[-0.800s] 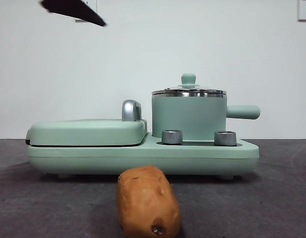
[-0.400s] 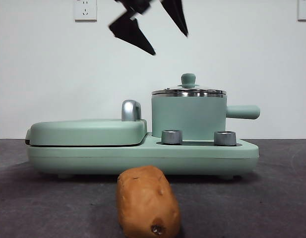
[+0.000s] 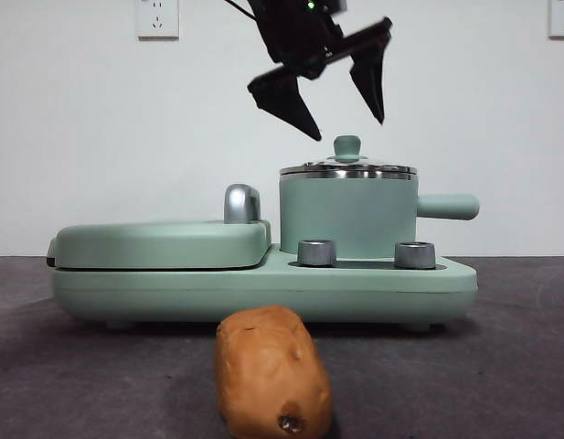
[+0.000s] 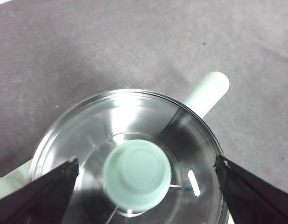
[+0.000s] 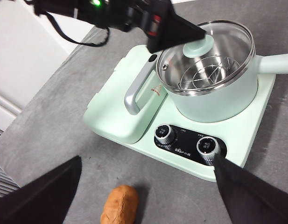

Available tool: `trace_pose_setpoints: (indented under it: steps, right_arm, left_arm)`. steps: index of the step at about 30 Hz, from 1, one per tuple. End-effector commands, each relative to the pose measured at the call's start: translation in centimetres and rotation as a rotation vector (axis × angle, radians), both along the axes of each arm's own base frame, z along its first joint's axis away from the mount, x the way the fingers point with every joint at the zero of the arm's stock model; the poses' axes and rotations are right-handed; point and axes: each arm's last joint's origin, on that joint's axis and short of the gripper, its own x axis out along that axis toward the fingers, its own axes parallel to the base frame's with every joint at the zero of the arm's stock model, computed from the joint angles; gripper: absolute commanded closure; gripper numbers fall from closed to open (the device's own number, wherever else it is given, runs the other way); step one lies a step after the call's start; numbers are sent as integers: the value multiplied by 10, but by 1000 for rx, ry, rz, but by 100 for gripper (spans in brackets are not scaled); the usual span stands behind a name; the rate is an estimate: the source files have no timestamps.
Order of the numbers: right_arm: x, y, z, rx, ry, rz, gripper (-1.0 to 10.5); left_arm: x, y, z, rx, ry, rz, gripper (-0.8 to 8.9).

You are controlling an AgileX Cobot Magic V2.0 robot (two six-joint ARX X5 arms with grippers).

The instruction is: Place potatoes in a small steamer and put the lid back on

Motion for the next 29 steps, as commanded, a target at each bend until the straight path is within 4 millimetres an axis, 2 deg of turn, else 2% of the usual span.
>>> trace_pose_setpoints:
  steps: [1, 8, 20, 29]
  right_arm:
    - [-1, 1, 5, 9, -14, 4, 495]
    - [0, 1, 5, 9, -14, 4, 495]
    - [0, 1, 5, 8, -14, 3, 495]
    - [0, 1, 5, 8, -14, 3, 496]
  left_arm:
    - [1, -13, -2, -8, -30, -14, 354]
    - [4, -20, -16, 9, -8, -13, 355]
    - [4, -20, -18, 31, -8, 12, 388]
    - [4, -19, -18, 33, -6, 12, 602]
